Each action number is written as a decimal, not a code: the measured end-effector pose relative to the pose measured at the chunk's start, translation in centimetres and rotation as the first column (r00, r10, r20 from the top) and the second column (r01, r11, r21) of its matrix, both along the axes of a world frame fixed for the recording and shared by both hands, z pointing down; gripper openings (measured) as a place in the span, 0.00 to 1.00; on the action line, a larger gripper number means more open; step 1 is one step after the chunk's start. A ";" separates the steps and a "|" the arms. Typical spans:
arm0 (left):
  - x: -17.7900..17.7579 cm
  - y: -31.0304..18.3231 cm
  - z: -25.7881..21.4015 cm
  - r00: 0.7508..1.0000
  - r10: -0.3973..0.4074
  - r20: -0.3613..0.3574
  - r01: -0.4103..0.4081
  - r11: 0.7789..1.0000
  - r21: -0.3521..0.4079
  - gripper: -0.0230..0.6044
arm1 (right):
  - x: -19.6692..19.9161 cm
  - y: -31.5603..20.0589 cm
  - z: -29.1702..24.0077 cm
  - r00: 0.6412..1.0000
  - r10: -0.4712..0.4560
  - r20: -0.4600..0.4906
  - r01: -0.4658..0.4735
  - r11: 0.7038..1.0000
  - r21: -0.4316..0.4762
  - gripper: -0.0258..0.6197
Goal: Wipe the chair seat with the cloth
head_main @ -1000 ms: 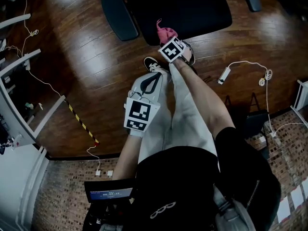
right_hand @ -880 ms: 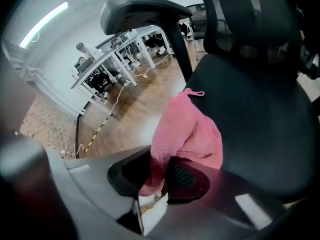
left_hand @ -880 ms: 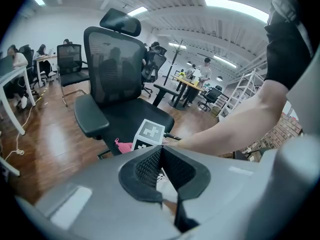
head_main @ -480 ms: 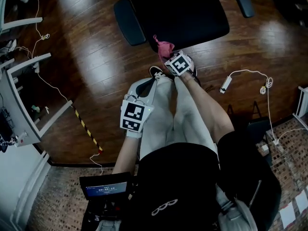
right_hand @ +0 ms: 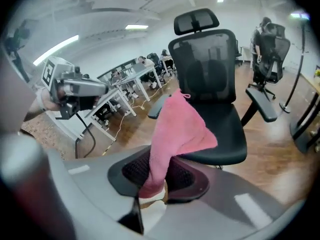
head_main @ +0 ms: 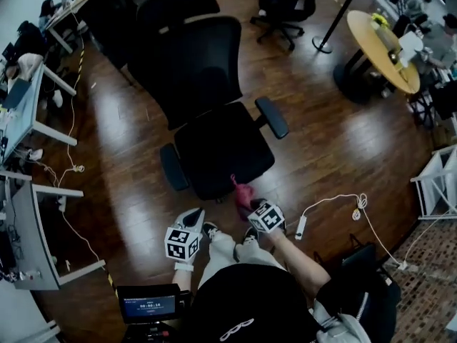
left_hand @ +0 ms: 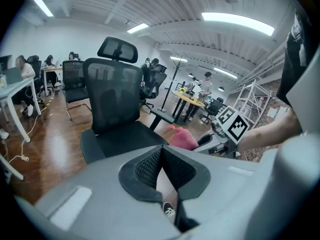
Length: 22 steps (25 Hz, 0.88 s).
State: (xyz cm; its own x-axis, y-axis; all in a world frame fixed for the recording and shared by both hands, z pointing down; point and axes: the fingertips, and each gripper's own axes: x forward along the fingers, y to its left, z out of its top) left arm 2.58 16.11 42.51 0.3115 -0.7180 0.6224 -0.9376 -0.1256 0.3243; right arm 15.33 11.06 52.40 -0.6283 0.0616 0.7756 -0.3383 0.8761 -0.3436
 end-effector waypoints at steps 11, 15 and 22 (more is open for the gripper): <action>4.8 -5.3 -5.8 0.998 0.054 -0.031 -0.048 0.984 0.169 0.02 | 0.6 -4.1 -10.0 0.985 0.080 0.156 -0.107 0.979 0.176 0.15; 4.9 -5.5 -6.2 0.998 0.067 -0.011 -0.064 0.983 0.170 0.02 | 1.0 -4.1 -10.4 0.981 0.105 0.162 -0.134 0.974 0.181 0.15; 4.8 -5.1 -6.1 0.996 0.088 -0.001 -0.086 0.982 0.168 0.02 | 1.4 -3.3 -10.3 0.976 0.133 0.173 -0.162 0.972 0.168 0.15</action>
State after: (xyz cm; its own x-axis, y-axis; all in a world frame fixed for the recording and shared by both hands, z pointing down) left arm 7.41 11.04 36.41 0.3819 -0.7821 0.4924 -0.9181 -0.2599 0.2993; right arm 16.70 7.72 42.07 -0.7362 -0.1722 0.6545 -0.4218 0.8730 -0.2447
